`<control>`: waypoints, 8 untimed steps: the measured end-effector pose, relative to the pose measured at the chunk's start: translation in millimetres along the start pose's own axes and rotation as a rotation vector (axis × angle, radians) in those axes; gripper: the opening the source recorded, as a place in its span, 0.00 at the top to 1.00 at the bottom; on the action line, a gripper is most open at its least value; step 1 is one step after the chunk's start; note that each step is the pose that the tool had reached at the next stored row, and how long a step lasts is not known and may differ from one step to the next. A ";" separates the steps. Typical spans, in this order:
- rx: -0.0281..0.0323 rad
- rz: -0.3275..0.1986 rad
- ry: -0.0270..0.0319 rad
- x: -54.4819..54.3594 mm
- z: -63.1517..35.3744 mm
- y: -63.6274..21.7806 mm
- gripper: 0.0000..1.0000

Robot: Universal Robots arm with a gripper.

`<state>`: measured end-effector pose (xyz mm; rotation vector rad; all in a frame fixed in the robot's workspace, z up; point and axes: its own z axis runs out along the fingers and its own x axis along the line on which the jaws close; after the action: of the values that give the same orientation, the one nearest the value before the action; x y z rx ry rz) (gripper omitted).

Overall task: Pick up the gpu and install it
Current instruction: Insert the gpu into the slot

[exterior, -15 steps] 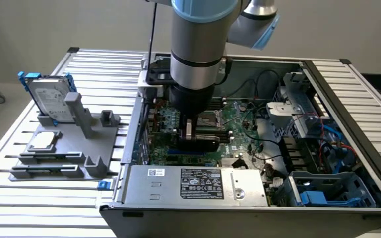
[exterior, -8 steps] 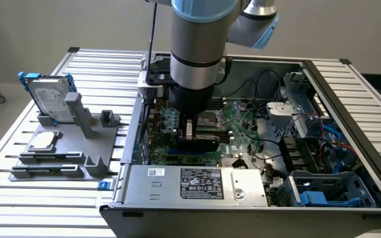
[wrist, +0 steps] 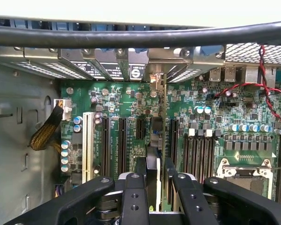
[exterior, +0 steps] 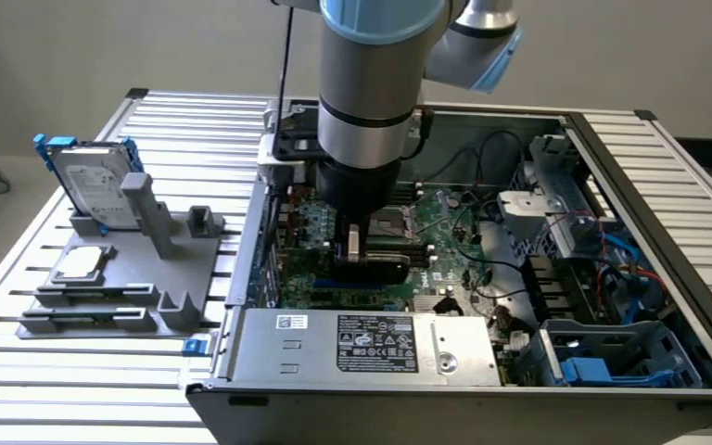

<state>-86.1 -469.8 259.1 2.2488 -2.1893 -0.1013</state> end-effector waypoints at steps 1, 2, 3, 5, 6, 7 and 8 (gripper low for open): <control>-0.0001 0.000 0.0002 0.0 0.5 0.0 0.74; -0.0001 0.000 0.0003 0.1 1.0 0.0 0.74; -0.0001 0.000 0.0002 0.1 1.6 -0.1 0.74; -0.0002 0.000 0.0003 0.2 2.7 -0.1 0.74; -0.0001 0.000 0.0003 0.2 3.2 -0.1 0.74; -0.0002 0.000 0.0003 0.2 3.6 -0.2 0.74; -0.0003 0.000 0.0004 0.2 4.0 -0.2 0.74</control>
<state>-86.1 -469.8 255.1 2.2484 -2.1890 -0.1012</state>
